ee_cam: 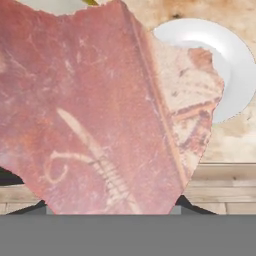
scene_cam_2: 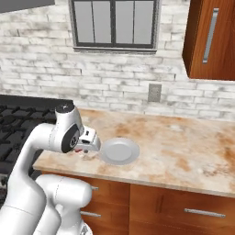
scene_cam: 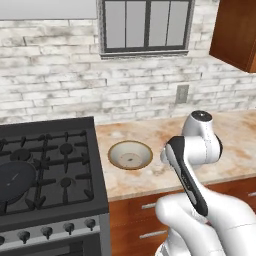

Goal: Place one of the steaks on the plate and the other in the bowl. Then place the bowl in the fridge.

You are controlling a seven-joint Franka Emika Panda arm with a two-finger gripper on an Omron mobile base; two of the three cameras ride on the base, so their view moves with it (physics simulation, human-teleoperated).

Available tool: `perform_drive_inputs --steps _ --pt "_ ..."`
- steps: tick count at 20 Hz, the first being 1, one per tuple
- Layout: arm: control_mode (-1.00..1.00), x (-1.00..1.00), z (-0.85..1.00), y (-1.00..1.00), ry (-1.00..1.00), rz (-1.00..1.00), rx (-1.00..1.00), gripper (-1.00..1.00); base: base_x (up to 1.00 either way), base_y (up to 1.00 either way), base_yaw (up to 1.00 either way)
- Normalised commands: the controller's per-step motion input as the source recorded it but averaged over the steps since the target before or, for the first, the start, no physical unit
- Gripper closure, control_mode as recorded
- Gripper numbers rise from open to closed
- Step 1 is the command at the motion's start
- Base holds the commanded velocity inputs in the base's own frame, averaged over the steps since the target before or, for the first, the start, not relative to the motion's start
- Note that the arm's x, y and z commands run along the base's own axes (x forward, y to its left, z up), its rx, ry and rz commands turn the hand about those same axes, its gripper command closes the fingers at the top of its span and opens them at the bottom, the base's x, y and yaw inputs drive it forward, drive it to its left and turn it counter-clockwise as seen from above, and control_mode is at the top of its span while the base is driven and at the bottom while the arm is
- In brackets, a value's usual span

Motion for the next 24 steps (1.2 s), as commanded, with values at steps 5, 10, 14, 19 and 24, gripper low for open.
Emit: perform_drive_inputs --steps 5,10,14,19,24 --pt "-1.00 0.87 -0.16 -0.77 0.09 0.04 0.00 1.00 0.00 0.00 0.00" --pt "-1.00 0.95 -0.06 -0.71 0.31 0.00 0.00 1.00 0.00 0.00 0.00" --pt "-1.00 0.82 -0.09 -0.53 0.35 0.00 0.00 1.00 0.00 0.00 0.00" --pt "-1.00 0.59 -0.58 -0.26 0.17 0.00 -0.01 1.00 0.00 0.00 0.00" --pt "-1.00 0.07 -0.81 -0.10 0.00 0.00 -0.01 1.00 0.00 0.00 0.00"
